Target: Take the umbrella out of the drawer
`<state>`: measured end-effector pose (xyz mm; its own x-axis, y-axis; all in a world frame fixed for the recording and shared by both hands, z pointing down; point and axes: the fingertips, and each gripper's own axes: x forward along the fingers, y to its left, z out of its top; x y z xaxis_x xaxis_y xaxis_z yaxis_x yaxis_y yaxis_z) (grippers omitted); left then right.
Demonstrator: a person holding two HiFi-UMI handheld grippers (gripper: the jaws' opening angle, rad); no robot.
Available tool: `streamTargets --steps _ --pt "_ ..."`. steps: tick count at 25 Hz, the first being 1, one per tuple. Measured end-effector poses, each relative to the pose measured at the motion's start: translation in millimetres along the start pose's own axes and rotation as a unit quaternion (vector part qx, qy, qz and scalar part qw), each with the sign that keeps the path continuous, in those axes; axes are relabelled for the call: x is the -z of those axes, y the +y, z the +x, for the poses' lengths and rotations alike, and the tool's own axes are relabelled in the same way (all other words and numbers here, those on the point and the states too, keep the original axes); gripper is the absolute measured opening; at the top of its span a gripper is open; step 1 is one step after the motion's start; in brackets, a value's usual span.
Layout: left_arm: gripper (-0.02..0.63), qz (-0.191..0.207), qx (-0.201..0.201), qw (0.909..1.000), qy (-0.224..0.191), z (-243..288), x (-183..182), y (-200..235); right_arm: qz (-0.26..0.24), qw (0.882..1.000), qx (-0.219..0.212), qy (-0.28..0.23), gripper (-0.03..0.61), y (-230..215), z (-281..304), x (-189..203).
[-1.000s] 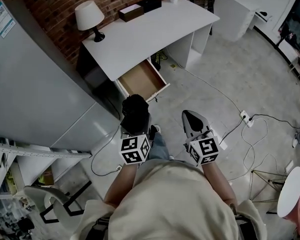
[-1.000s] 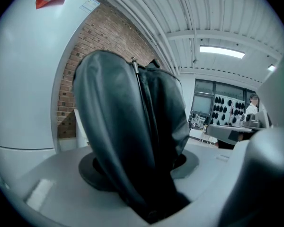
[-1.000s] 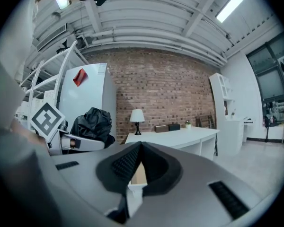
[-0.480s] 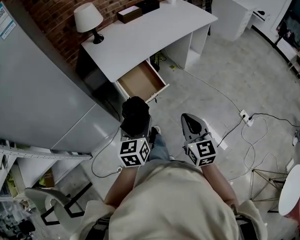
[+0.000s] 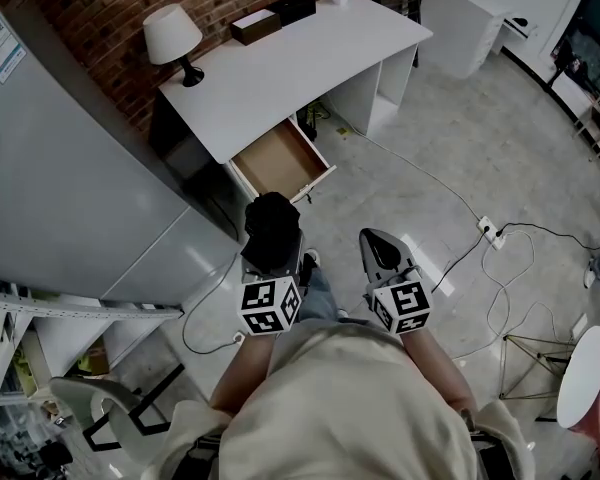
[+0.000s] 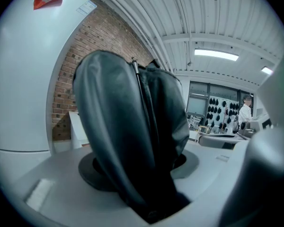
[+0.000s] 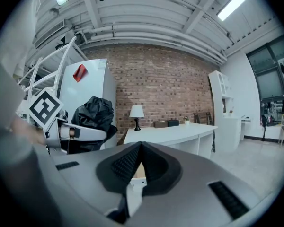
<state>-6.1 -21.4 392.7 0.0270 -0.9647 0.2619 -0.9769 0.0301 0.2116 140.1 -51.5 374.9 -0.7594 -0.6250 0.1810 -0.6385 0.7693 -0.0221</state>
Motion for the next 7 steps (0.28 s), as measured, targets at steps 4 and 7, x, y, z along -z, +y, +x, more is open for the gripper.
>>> streamTargets --steps 4,7 --pt "0.25 -0.003 -0.002 1.0 0.0 2.1 1.9 -1.1 0.0 1.0 0.002 0.0 0.0 -3.7 -0.3 -0.7" --pt "0.25 -0.006 -0.004 1.0 0.001 2.7 3.4 0.1 0.0 1.0 0.003 0.001 0.0 -5.0 0.7 0.2"
